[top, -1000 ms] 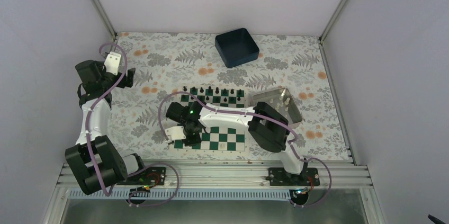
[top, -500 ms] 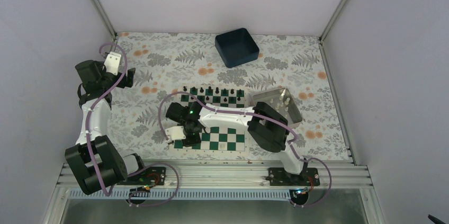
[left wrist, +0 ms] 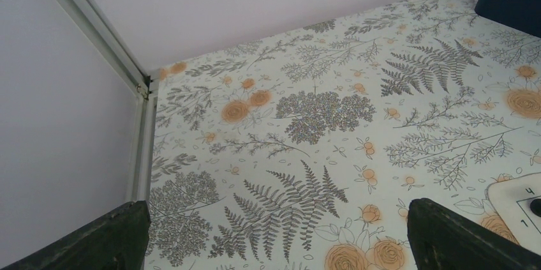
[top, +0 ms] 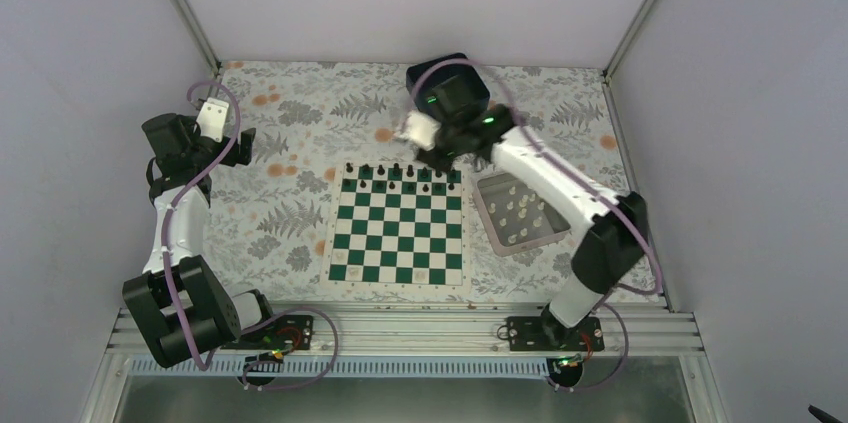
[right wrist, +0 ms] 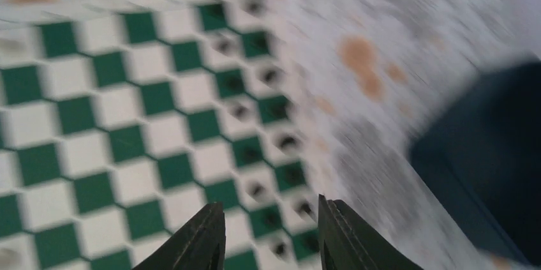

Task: Set up the chess pieces on the board
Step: Pick up the chess piece from the storage box.

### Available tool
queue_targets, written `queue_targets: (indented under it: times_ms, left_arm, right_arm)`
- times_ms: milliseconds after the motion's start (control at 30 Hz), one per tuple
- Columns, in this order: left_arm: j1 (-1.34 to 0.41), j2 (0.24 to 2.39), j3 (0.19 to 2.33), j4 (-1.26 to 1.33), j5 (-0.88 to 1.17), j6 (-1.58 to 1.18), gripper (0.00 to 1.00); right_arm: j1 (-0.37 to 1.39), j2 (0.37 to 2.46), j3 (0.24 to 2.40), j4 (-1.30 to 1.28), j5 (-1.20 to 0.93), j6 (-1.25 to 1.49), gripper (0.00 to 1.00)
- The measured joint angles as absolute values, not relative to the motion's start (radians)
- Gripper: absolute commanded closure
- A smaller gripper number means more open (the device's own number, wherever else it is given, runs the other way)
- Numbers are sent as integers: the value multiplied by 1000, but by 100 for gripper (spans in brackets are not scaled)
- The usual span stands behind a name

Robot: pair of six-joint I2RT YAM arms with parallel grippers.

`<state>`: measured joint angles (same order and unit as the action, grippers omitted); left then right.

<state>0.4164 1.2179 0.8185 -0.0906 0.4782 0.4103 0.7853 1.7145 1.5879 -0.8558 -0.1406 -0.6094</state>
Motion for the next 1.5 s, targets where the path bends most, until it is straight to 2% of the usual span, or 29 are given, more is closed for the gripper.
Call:
queue_targets:
  times_ms: [233, 467, 833, 1033, 1500]
  left_arm:
    - [416, 1217, 818, -90, 472, 410, 0]
    - [416, 1210, 815, -84, 471, 410, 0]
    - [416, 1209, 812, -84, 471, 407, 0]
    - [416, 1209, 812, -84, 474, 407, 0]
    - [416, 1208, 812, -84, 481, 407, 0]
  right_arm:
    - [350, 1585, 1413, -856, -109, -690, 62]
    - [152, 1582, 1289, -880, -104, -751, 63]
    - [115, 1561, 1090, -877, -91, -765, 60]
    - [114, 1558, 1056, -849, -84, -759, 60]
    - [82, 1558, 1005, -809, -65, -759, 69]
